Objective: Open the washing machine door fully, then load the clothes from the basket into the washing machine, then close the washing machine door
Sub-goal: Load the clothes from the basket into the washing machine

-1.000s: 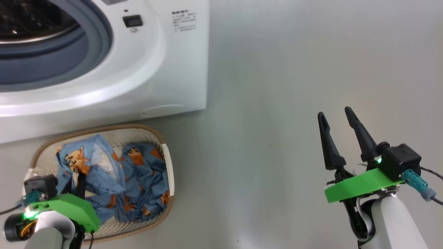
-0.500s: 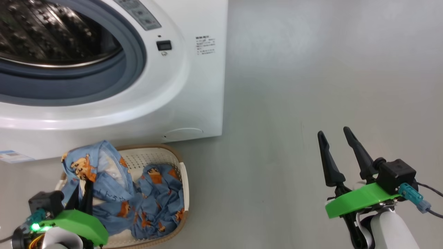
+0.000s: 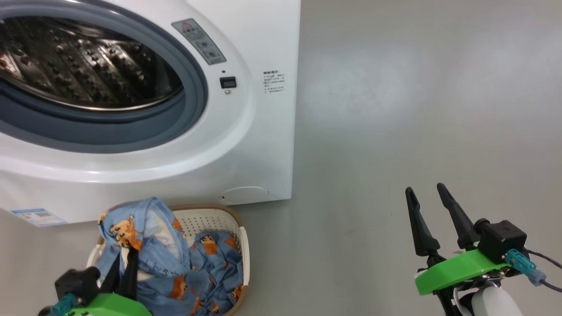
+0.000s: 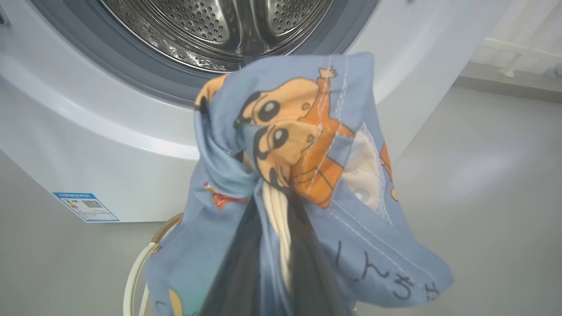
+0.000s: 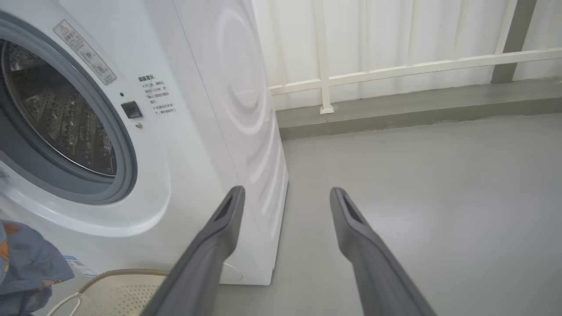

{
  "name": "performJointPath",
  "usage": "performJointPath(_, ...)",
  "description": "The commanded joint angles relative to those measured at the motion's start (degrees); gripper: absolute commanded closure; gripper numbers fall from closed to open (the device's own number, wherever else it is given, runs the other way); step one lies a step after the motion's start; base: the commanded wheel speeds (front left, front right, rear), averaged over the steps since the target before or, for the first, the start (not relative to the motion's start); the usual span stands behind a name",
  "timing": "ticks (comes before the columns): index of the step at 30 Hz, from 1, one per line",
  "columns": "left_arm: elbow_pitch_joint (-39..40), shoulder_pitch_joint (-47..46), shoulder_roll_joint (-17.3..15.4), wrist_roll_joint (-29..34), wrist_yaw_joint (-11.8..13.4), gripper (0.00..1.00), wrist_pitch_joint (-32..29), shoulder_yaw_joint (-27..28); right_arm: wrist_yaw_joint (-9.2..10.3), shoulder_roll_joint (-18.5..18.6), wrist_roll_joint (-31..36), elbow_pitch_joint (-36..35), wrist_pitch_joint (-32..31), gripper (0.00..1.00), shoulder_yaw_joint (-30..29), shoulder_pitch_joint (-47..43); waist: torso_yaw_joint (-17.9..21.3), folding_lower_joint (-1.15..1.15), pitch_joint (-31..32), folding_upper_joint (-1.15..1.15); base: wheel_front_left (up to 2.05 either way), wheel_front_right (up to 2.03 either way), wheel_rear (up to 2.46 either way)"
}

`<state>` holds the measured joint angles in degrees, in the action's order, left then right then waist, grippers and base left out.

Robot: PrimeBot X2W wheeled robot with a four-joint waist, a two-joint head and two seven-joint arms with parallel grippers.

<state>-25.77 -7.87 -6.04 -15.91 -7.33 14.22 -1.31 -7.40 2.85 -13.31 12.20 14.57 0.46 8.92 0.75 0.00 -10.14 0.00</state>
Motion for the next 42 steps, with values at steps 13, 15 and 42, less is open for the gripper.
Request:
performJointPath(13, 9.08, 4.95, 0.9, -1.62, -0.15, 1.0, 0.78, 2.56, -0.09, 0.03, -0.79, -0.46, 0.42, 0.0, 1.82, -2.34, -0.67, 0.0, 4.25, 0.0, 0.0, 0.0, 0.0)
performJointPath(15, 9.68, 5.37, 1.04, -1.61, -0.15, 1.0, 0.78, 2.58, -0.09, 0.03, -0.89, -0.45, 0.42, 0.0, 1.94, -2.5, -0.64, 0.0, 4.41, 0.0, 0.0, 0.0, 0.0)
performJointPath(42, 7.99, -18.19, -5.48, 0.56, -0.15, 1.0, 0.78, 8.63, -0.09, 0.03, 0.14, -3.47, 0.43, 0.0, 1.99, 2.74, 3.93, 0.0, -12.79, 0.0, 0.0, 0.0, 0.0)
